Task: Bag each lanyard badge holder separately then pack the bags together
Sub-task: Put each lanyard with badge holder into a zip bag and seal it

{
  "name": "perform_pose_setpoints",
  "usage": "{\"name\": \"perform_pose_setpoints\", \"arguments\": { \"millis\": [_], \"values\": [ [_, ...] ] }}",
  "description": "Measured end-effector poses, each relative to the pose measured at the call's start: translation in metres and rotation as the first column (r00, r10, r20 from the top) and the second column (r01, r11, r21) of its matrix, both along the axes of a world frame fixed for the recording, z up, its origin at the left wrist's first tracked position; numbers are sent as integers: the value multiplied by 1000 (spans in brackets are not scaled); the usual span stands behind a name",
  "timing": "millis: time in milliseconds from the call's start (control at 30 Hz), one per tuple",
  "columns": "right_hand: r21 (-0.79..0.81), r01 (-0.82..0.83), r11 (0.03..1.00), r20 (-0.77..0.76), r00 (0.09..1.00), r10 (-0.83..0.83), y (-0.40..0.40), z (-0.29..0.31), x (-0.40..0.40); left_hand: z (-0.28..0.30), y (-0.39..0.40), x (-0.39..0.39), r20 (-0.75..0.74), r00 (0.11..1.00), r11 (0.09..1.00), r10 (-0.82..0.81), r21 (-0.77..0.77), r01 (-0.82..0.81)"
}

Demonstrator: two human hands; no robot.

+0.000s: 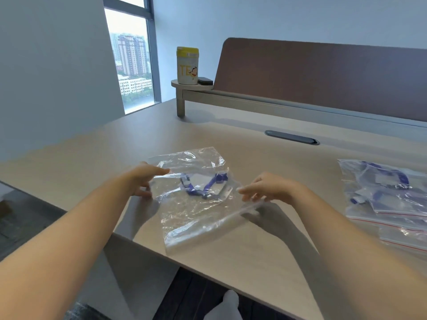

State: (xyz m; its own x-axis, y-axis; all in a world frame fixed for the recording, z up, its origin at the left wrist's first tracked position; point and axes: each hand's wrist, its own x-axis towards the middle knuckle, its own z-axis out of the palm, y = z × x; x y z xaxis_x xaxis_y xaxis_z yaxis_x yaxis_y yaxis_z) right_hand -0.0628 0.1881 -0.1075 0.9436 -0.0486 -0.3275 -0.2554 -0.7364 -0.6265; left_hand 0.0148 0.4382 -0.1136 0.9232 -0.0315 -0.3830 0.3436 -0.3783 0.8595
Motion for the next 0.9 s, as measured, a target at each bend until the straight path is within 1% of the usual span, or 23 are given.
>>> {"name": "perform_pose_setpoints", "arguments": {
  "millis": [33, 100, 133, 200, 267, 367, 400, 467, 533, 600, 667, 733, 833, 900],
  "values": [
    [77, 66, 995, 22, 997, -67, -1, -4, 4, -3, -6, 1, -7, 1000, 1000, 13, -12, -13],
    [151, 201, 968, 84, 973, -215, -1, -12, 18, -10, -16, 9, -26, 1000, 999, 12, -35, -13],
    [185, 251, 950, 75, 960, -269, 0, -17, 26, -14, -21, 14, -25, 1000, 999, 9, -34, -9],
    [271, 315, 910, 2, 945, -328, 7, -24, 41, -21, -31, 24, -13, 1000, 1000, 1, -13, -1],
    [333, 334, 882, -54, 940, -336, 14, -27, 56, -25, -44, 33, 18, 1000, 999, -6, 38, 5],
    [370, 323, 871, -72, 945, -320, 23, -32, 70, -29, -56, 44, 72, 995, 997, -69, 34, 66],
    [384, 308, 871, -49, 948, -314, 23, -34, 72, -29, -57, 47, 95, 992, 996, -81, 31, 78],
    [430, 286, 856, 29, 943, -330, 18, -33, 73, -27, -58, 53, 119, 990, 994, -80, -58, 87],
    [421, 292, 859, 142, 914, -380, 5, -24, 68, -21, -66, 55, 150, 983, 983, -104, -138, 125],
    [381, 344, 858, 273, 845, -460, -18, -13, 57, -13, -86, 51, 242, 956, 970, -165, -138, 202],
    [365, 435, 823, 378, 739, -558, -50, -4, 39, -4, -116, 37, 348, 902, 950, -258, -77, 301],
    [339, 539, 771, 459, 621, -636, -88, 3, 12, 1, -149, 20, 421, 835, 918, -354, -15, 397],
    [314, 666, 676, 535, 464, -706, -146, 15, -37, 3, -199, -12, 474, 711, 832, -519, 90, 548],
    [323, 733, 599, 556, 364, -747, -181, 21, -69, 4, -233, -33, 499, 596, 750, -629, 190, 633]
  ]
}}
